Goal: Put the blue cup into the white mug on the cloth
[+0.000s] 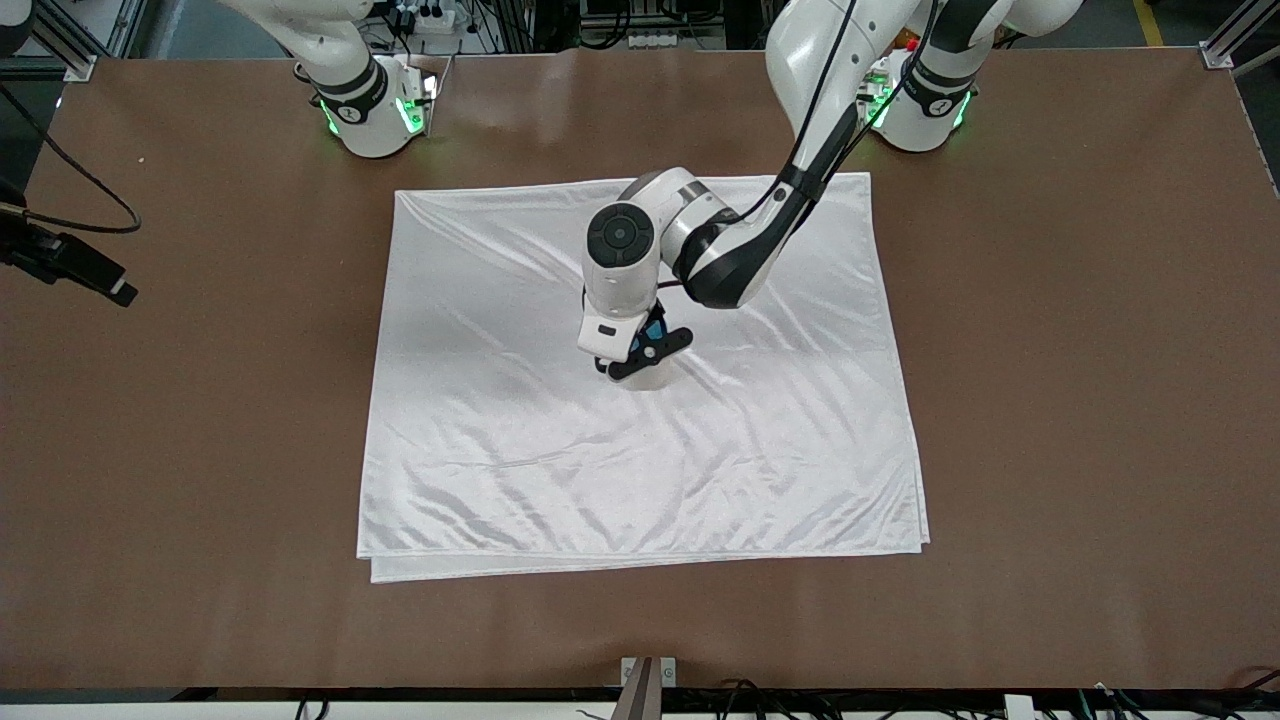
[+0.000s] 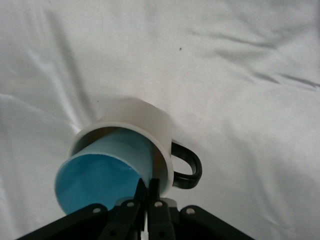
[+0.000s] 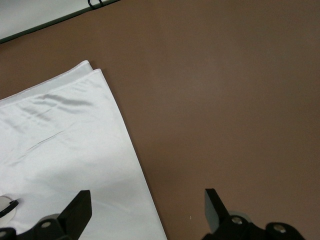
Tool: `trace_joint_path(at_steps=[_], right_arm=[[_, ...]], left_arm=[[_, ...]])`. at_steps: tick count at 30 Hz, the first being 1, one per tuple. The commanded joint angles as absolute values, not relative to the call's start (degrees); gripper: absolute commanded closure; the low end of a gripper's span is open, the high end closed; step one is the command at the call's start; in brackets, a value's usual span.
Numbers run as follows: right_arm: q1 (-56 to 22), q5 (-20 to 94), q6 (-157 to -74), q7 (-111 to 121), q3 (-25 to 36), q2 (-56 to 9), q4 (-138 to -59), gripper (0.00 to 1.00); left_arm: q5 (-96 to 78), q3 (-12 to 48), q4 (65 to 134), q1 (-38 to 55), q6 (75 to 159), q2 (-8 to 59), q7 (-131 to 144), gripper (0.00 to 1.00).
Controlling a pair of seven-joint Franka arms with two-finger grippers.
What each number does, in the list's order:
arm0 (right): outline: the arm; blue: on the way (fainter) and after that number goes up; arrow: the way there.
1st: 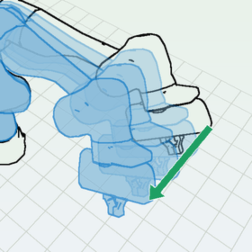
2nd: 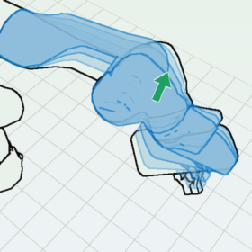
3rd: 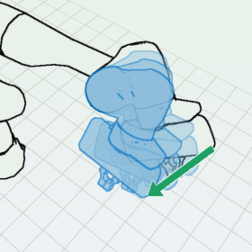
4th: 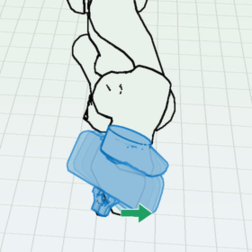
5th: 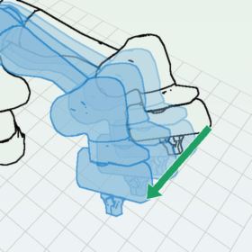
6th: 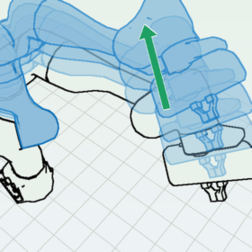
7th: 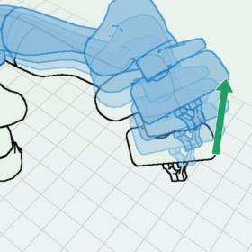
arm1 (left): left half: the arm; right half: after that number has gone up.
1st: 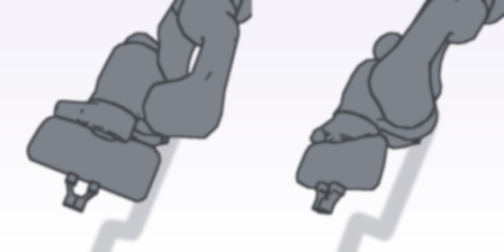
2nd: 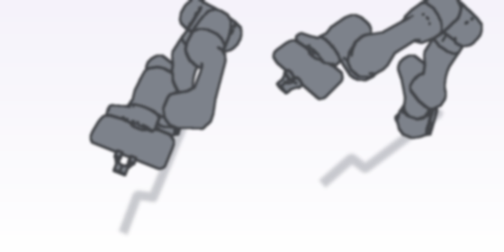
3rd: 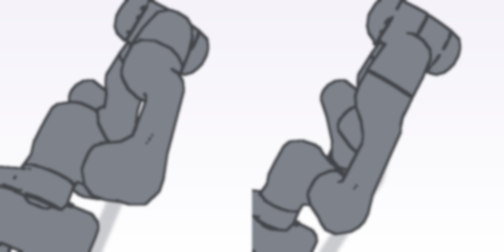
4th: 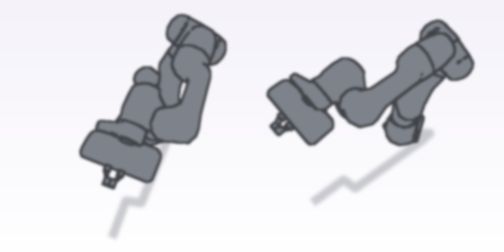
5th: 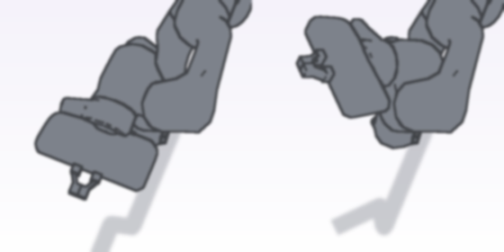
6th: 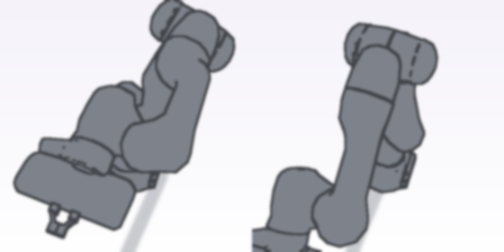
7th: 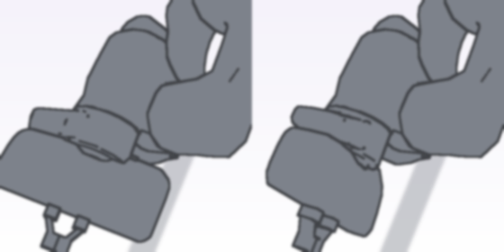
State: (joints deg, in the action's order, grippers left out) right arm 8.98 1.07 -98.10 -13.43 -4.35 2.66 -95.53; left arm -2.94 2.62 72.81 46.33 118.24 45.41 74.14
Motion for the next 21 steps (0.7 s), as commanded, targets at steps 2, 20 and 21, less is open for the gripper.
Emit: trace_joint_path(at_steps=[2, 20, 21], right_arm=[[10.1, -0.3, -97.0, -12.0, -5.3, 0.2, -91.5, 0.00], [9.2, -2.4, -93.0, -12.1, -6.6, -3.1, -86.7, 0.00], [9.0, -2.4, -92.9, -12.1, -6.6, -3.1, -86.7, 0.00]], left_arm=[[-2.6, 1.2, 71.5, 46.8, 117.7, 46.1, 74.8, 1.00], [-2.6, 0.4, 71.5, 46.8, 118.4, 47.5, 73.2, 1.00], [-2.6, 0.4, 71.5, 46.8, 118.4, 47.5, 73.0, 1.00]])
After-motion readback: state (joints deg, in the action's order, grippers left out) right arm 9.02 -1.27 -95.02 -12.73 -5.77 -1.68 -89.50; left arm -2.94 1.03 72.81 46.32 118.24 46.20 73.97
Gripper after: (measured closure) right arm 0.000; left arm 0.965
